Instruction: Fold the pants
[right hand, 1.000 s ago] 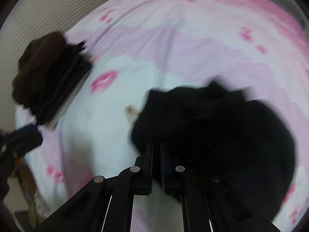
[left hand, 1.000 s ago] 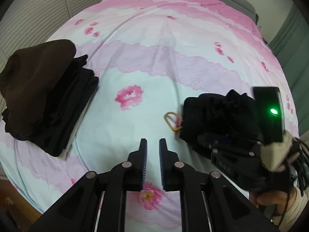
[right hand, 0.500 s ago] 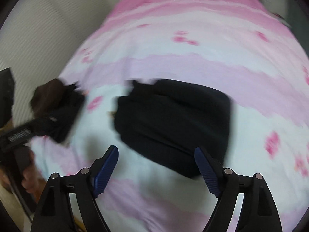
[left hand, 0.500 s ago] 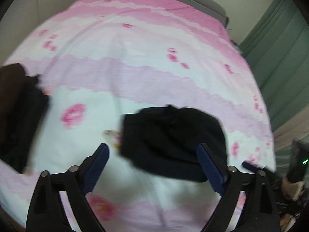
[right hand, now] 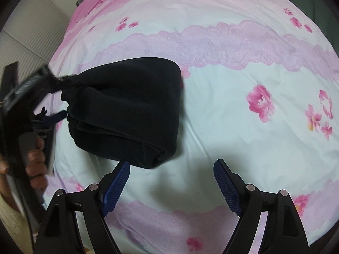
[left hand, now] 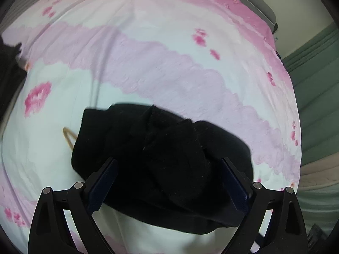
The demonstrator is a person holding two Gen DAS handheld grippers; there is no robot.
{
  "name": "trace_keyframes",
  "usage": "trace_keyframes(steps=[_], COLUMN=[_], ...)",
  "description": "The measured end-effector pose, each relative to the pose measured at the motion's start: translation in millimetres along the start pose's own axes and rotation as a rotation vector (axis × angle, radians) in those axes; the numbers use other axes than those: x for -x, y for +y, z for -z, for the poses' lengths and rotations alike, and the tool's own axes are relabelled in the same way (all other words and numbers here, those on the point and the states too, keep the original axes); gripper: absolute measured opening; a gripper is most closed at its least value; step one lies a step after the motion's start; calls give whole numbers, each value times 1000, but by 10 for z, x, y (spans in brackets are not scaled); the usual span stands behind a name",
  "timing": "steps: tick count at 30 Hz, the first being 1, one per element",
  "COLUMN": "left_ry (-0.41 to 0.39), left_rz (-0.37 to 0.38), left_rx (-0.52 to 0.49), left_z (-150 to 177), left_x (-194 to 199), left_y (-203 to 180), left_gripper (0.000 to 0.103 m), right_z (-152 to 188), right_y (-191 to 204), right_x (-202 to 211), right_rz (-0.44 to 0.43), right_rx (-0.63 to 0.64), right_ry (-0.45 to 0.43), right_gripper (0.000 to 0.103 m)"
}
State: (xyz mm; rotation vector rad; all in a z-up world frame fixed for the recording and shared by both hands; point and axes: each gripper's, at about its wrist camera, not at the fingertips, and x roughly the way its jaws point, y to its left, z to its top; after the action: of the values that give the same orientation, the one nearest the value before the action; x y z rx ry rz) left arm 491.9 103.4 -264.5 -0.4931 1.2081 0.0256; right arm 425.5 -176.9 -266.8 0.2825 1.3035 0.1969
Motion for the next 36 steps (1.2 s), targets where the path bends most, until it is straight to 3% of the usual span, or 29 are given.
trace_keyframes(steps=[3,6,9,13,15,23,24,27,31,34,36], left_ry=[33,61,77,96,89,94,95,96,16,-40,-39], left_rz=[59,187,250,244,255,199,181,165,281,282,289], left_rx=[59,151,153,135,139,146,131,56,-6,-111,-122], left_z=[74,125,117,81,54,-78,-92,-128,-189,-211,-228], left_x=[-14,-53,-134,-254,-245,-338,-335,-200,342,633,666], left_y=[293,549,626,596,532,253,226,155,32,-59,18], left_gripper=[96,94,89,83,74,74,57,33,28,27,26], right_z=[-9,-9,5,18,24,-47,-65,-121,-187,-217,-239], right_y=[-6,14,12,1,10,40,59,94,151,241,283], right_x=[-31,-78,-155,-287,-323,-483,-513,-594,-610,-546,-446], right_rz=[-24,-39,-41,-42,-40,-49,-45,-40,-36,-13,7], right_rx=[7,18,12,5,10,-10,-6,-5,2,25,42], right_ry=[-4,-5,12,33,30,16,13,16,-8,-41,-77], right_gripper=[82,82,82,82,82,82,82,82,82,82,82])
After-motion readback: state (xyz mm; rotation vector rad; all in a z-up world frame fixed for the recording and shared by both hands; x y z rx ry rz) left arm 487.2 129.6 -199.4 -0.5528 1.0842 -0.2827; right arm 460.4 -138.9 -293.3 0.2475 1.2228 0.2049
